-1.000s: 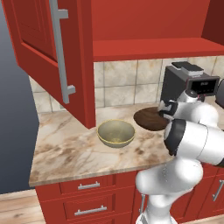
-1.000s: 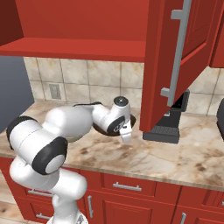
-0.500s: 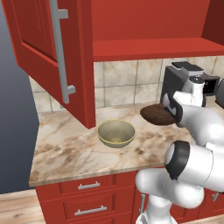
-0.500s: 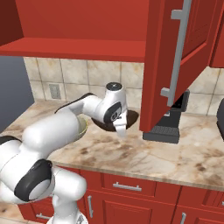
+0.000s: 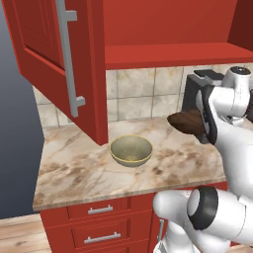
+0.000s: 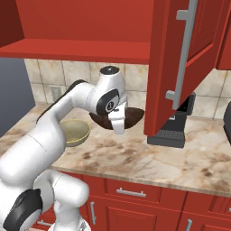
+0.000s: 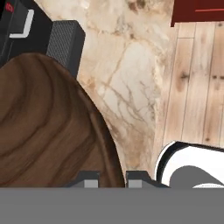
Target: Open the cabinet. Pick the bowls from the counter and place them in the cabinet. Then close the cabinet.
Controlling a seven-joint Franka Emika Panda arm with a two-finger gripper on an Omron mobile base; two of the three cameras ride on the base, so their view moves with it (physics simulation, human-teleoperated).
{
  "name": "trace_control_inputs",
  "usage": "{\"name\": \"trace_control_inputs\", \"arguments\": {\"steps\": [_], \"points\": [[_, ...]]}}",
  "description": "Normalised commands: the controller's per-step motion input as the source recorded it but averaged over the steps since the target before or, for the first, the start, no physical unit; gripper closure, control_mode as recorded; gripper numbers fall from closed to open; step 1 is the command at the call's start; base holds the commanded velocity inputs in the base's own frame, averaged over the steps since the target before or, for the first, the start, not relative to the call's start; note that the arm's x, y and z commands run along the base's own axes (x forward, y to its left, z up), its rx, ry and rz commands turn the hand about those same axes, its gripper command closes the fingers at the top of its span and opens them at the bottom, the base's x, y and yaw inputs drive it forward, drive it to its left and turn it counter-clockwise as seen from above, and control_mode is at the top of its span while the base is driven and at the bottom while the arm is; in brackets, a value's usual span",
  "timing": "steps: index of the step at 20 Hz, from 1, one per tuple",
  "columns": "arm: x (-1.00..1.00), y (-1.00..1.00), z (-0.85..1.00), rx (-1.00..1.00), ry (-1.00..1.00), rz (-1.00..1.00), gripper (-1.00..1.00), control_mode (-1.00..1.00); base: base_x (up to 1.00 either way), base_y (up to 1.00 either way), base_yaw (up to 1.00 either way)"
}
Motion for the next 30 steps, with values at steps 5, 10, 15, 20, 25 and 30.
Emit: {"name": "trace_control_inputs", "arguments": {"steps": [5, 10, 15, 20, 25, 30], "points": [[-0.67, 0.00, 0.79, 0.00, -0.15, -0.07, 1.00, -1.00, 0.00, 0.00, 0.00], [-0.50, 0.00, 0.73, 0.00, -0.17, -0.07, 1.00, -1.00, 0.00, 0.00, 0.00], [-0.41, 0.00, 0.76, 0.00, -0.18, -0.08, 1.00, -1.00, 0.00, 0.00, 0.00], [-0.36, 0.00, 0.69, 0.00, -0.11, -0.07, 1.00, -1.00, 0.00, 0.00, 0.00], [-0.22, 0.00, 0.51, 0.00, -0.13, -0.05, 1.00, -1.00, 0.00, 0.00, 0.00], [0.00, 0.00, 0.18, 0.00, -0.23, -0.03, 1.00, -1.00, 0.00, 0.00, 0.00]]}}
